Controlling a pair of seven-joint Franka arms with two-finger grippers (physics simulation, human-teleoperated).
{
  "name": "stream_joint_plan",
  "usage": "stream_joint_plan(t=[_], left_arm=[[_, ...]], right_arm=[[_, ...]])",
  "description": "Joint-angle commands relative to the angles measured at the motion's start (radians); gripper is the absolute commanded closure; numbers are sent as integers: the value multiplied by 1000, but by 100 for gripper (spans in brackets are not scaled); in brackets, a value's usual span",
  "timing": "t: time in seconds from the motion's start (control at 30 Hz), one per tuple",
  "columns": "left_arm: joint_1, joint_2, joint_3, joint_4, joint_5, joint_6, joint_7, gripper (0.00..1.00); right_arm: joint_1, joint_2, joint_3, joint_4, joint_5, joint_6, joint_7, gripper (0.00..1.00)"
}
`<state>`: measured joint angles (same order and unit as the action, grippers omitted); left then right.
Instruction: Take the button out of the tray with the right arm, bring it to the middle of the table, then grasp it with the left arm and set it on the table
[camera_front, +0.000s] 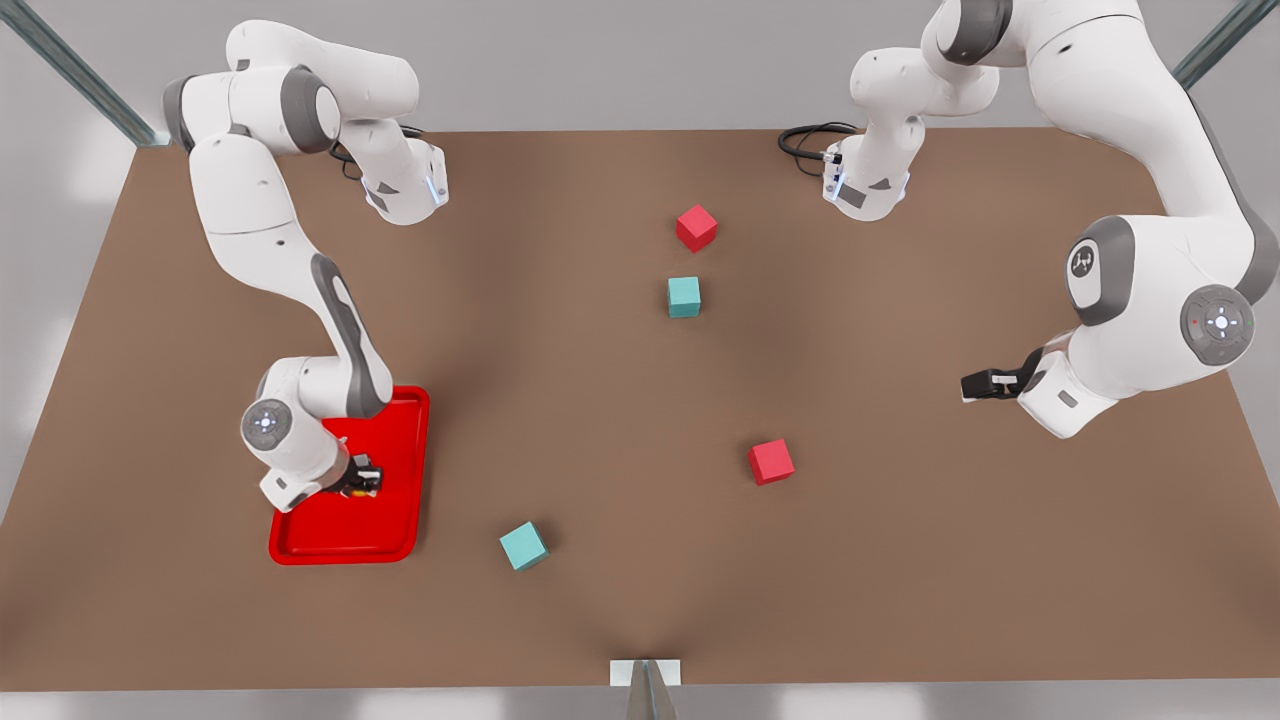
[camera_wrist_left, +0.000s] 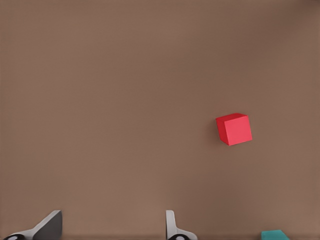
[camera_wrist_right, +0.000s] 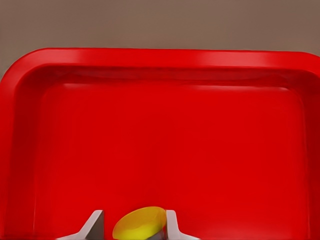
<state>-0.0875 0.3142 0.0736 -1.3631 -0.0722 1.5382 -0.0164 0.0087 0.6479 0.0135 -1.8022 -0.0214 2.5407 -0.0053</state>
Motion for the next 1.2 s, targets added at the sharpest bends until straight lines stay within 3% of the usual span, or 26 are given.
stream_joint_plan(t=[0.0,0.2,0.33,0.5,0.57,0.6,0.63,0.67,0.73,0.9,0.97,1.0,1.1,1.17], left_arm=[[0,-1,0,-1,0,-1,0,0],[-1,2,-2,2,0,2,-4,0],[-1,2,-3,2,-6,0,-4,0],[-1,0,-2,1,-4,-1,-5,0],[-1,2,-3,-1,-4,-1,-5,0],[-1,2,-3,-1,-3,-1,-5,0],[-1,2,-2,-1,-3,-1,-5,0],[-1,3,-3,-1,-3,-1,-5,0],[-1,3,-2,-1,-3,-1,-5,0],[-1,2,-3,-1,-3,-1,-5,0],[-1,2,-2,-1,-3,-1,-5,0],[-1,2,-3,-1,-3,-1,-4,0],[-24,3,-5,2,-11,5,-92,0],[-40,-3,-6,5,-11,2,-157,0]], right_arm=[[-6,4,0,1,1,-2,-222,38],[-29,9,-1,-5,-2,6,-482,27],[-27,-25,-1,-52,1,-10,-472,8],[-21,-53,-1,-143,1,-23,-446,9],[-27,-51,-1,-169,3,-14,-444,12],[-27,-50,-3,-169,3,-14,-444,24],[-29,-51,-3,-167,3,-14,-444,53],[-30,-51,-4,-163,3,-13,-444,67],[-32,-53,-6,-158,3,4,-438,79],[-19,-116,-4,-80,1,-28,-450,79],[-12,-117,5,124,-6,-284,-461,79],[-13,-116,59,194,-8,-353,-504,79],[183,-94,82,339,-136,-358,-640,79],[307,36,82,520,-163,-413,-708,79]])
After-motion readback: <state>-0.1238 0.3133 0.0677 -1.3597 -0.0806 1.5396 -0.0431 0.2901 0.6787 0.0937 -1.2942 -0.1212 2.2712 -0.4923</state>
